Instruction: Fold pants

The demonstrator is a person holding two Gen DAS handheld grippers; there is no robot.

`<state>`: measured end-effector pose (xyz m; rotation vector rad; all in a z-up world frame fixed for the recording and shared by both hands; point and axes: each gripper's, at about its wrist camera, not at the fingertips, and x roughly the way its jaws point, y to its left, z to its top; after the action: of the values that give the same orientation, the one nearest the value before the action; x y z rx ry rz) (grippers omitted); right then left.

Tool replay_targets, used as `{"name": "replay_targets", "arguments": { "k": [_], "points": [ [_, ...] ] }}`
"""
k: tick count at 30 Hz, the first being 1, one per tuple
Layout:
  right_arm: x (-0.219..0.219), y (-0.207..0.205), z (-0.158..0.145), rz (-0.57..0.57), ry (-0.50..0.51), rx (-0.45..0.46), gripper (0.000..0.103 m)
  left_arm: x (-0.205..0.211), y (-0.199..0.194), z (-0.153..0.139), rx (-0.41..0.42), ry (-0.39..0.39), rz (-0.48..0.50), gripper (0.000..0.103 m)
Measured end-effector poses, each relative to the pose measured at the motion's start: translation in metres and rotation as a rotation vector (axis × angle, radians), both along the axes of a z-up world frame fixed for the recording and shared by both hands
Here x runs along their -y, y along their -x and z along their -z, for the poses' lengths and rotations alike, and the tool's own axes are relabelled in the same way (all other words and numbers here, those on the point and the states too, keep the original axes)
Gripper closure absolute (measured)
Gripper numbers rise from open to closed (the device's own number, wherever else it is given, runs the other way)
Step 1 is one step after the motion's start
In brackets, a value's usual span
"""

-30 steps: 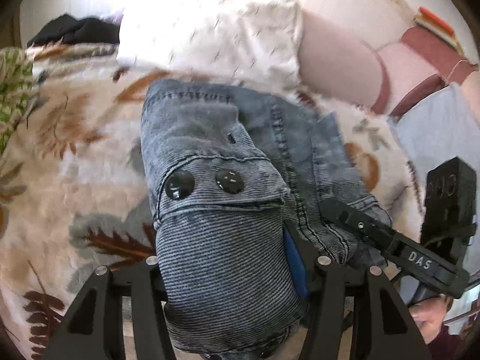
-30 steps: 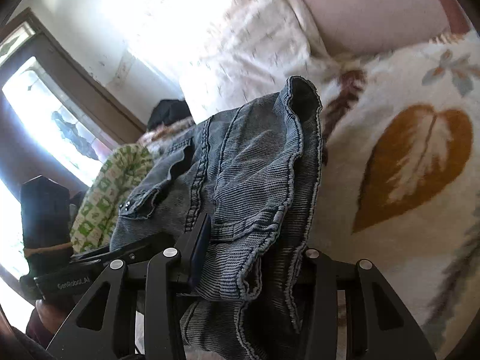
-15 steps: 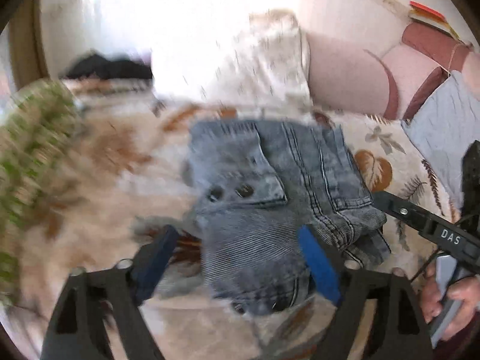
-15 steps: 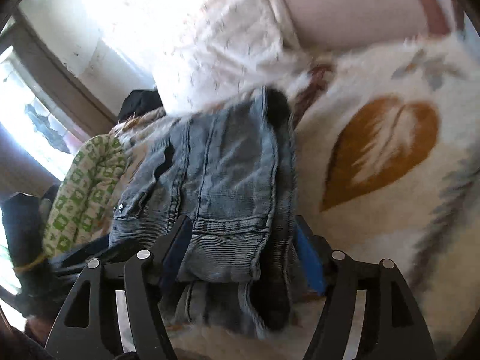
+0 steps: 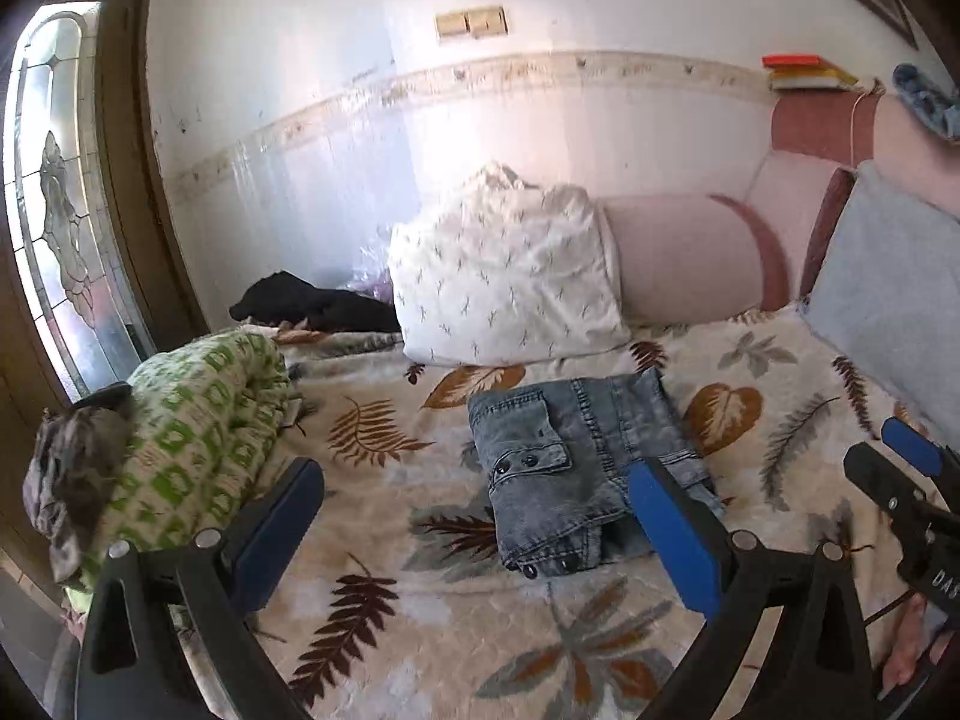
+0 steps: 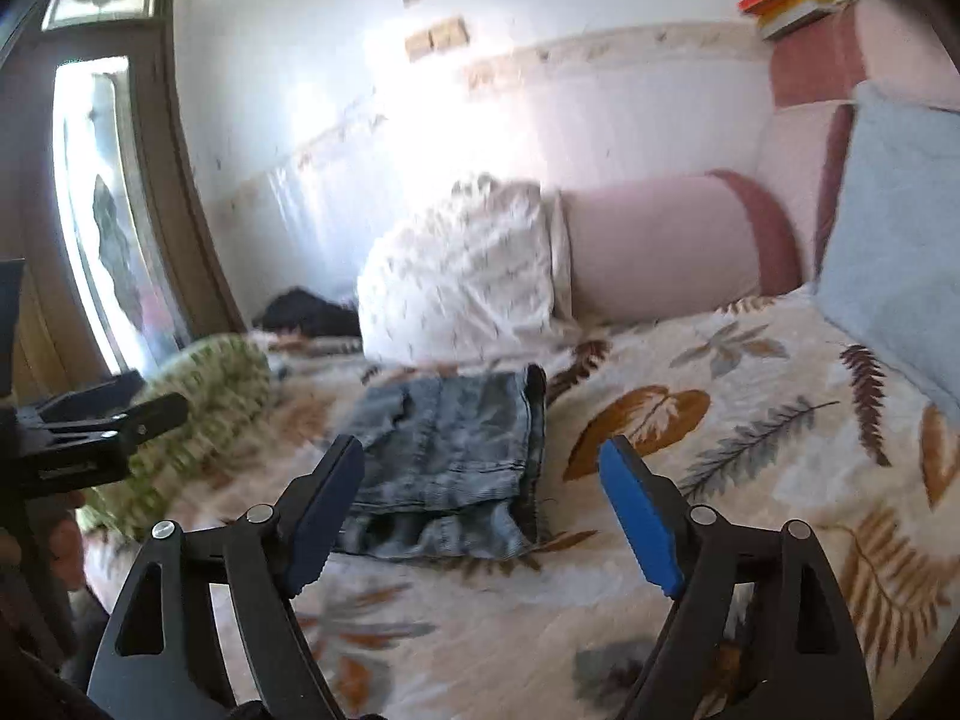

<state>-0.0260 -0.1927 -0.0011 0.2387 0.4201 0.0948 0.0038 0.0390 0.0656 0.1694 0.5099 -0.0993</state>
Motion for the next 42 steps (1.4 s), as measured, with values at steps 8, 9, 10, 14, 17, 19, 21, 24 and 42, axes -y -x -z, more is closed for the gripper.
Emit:
{"name": "replay_targets", "arguments": {
  "k": [8, 9, 10, 14, 17, 19, 21, 24, 42],
  "points": [
    [-0.034, 0.053, -0.062, 0.016, 0.043, 0.114, 0.020, -0.027, 0.047, -0.030, 0.052, 0.052, -0.024, 0.000],
    [-0.039, 0.057, -0.068, 0.014, 0.051, 0.122, 0.020, -0.034, 0.053, -0.035, 0.067, 0.062, -0.032, 0.000],
    [-0.044, 0.061, -0.074, 0.010, 0.060, 0.130, 0.020, -0.038, 0.058, -0.039, 0.079, 0.069, -0.038, 0.000],
    [-0.070, 0.080, -0.097, -0.022, 0.094, 0.182, 0.019, -0.053, 0.076, -0.052, 0.129, 0.077, -0.066, 0.000],
    [-0.088, 0.090, -0.110, -0.046, 0.120, 0.217, 0.019, -0.064, 0.089, -0.060, 0.164, 0.074, -0.092, 0.000],
    [-0.099, 0.096, -0.117, -0.059, 0.138, 0.240, 0.018, -0.070, 0.094, -0.062, 0.176, 0.075, -0.105, 0.000],
    [-0.108, 0.102, -0.122, -0.069, 0.146, 0.260, 0.018, -0.076, 0.098, -0.065, 0.184, 0.076, -0.116, 0.000],
    [-0.120, 0.109, -0.127, -0.077, 0.165, 0.292, 0.016, -0.083, 0.103, -0.066, 0.198, 0.077, -0.144, 0.000],
    [-0.170, 0.095, -0.117, -0.169, 0.237, 0.255, 0.014, -0.124, 0.098, -0.058, 0.209, 0.060, -0.293, 0.000]
  ]
}}
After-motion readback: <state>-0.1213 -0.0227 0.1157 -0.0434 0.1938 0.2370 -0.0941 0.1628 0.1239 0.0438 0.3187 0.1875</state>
